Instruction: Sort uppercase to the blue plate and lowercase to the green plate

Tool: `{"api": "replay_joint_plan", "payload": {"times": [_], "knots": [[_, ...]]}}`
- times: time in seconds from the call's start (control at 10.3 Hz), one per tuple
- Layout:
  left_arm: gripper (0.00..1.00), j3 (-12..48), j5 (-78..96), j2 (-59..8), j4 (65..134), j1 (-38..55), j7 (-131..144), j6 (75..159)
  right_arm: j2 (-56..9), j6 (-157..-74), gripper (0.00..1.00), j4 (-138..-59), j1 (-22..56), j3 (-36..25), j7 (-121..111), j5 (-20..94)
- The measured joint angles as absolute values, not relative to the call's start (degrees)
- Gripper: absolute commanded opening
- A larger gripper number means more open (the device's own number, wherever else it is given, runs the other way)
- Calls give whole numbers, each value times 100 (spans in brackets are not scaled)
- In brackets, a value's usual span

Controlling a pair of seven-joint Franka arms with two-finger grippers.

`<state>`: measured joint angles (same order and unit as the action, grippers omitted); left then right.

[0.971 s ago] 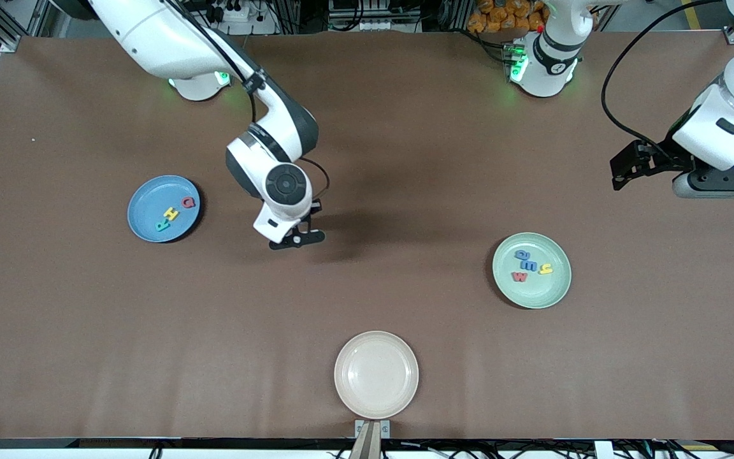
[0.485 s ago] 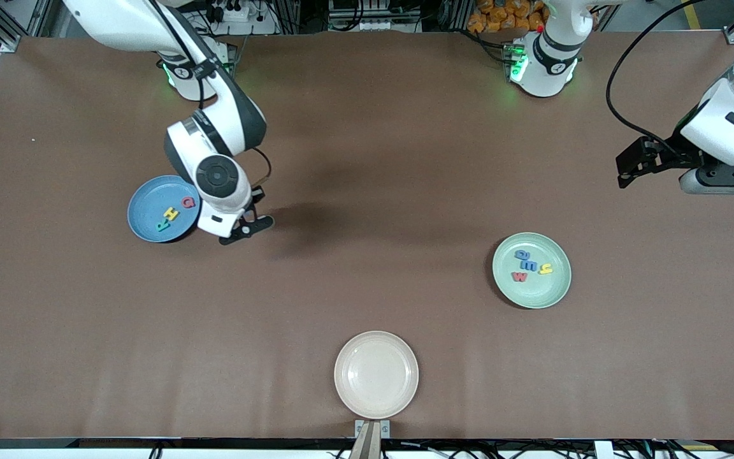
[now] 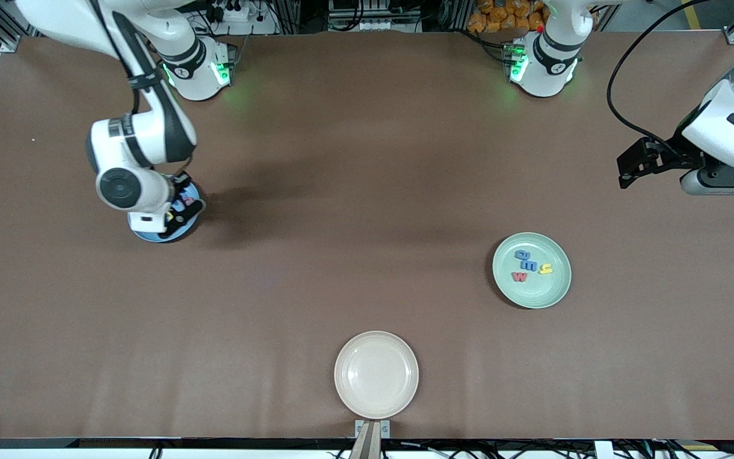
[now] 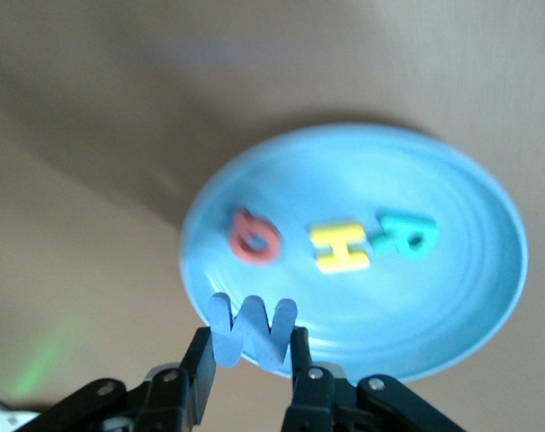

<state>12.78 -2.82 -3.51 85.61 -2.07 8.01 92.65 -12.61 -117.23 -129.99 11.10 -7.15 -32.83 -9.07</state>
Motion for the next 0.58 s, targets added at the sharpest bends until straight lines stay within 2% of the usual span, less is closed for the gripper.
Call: {"api": "replay_joint_plan", "payload": {"times": [0.1,0.19,0.29,0.39,0.58], "knots": [[100,1296,-226,-352,8559,-203,801,9265,-1263,-11817,33,-13107,1100,-982,-3586,-907],[100,1320,-102,-346,8556,-202,801,9265,-1279,-11963,55,-13198,1099,-1182,-3844,-907],[100,1363,-18,-332,8553,-200,802,9265,-1338,-12082,63,-13282,1098,-1331,-4042,-907],[100,1389,-12,-317,8551,-198,802,9265,-1431,-12189,82,-13359,1098,-1419,-4119,-907],[100,1390,-12,-311,8551,-200,802,9265,-1587,-12434,89,-13468,1098,-1463,-4125,-907]]}}
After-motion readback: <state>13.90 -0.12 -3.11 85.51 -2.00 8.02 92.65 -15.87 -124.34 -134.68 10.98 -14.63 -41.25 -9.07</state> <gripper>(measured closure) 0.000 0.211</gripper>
